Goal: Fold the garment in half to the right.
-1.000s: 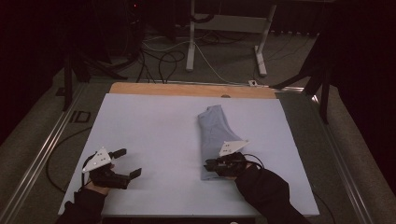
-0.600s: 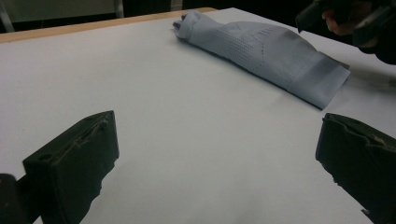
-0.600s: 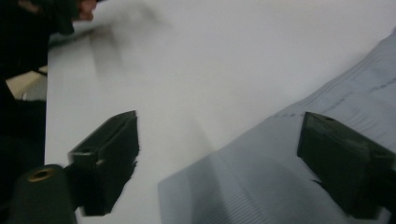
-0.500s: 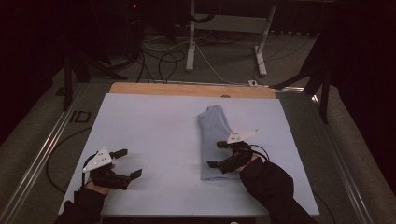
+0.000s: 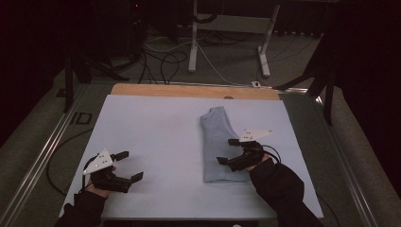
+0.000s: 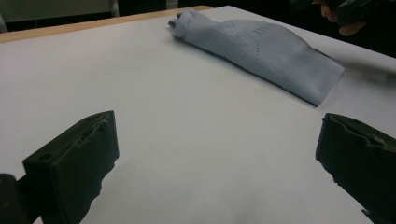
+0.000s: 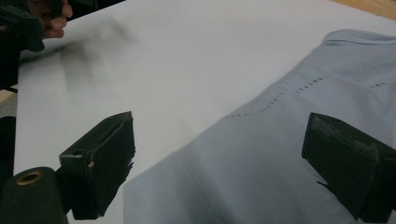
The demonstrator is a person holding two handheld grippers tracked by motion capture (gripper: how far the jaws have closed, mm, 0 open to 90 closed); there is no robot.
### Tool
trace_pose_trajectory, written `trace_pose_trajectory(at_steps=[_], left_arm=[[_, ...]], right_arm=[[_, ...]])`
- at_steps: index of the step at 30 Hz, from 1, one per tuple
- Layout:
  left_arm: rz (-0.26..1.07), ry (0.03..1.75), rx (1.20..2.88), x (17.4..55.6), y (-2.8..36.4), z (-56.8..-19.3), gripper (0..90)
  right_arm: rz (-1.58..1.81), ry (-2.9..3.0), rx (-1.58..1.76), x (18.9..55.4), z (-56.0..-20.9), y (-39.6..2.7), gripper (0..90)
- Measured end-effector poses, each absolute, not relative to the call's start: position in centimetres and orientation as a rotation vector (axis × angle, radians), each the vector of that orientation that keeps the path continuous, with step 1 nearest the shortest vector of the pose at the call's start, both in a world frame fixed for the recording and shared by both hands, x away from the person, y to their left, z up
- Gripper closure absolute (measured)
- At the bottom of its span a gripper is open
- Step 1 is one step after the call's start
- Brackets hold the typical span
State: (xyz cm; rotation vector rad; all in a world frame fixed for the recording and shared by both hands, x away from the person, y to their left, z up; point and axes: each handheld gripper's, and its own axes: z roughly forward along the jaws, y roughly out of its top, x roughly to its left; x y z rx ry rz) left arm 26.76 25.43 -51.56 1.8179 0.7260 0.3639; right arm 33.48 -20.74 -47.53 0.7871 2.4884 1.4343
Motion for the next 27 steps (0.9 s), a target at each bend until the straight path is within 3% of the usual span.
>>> trace_pose_trajectory(at_steps=[27], left_arm=[[0.373,0.735,1.803,26.6,25.9,-51.3,0.3]], right_arm=[[1.338,2.351,0.938,30.8,-50.1,-27.9,9.5]])
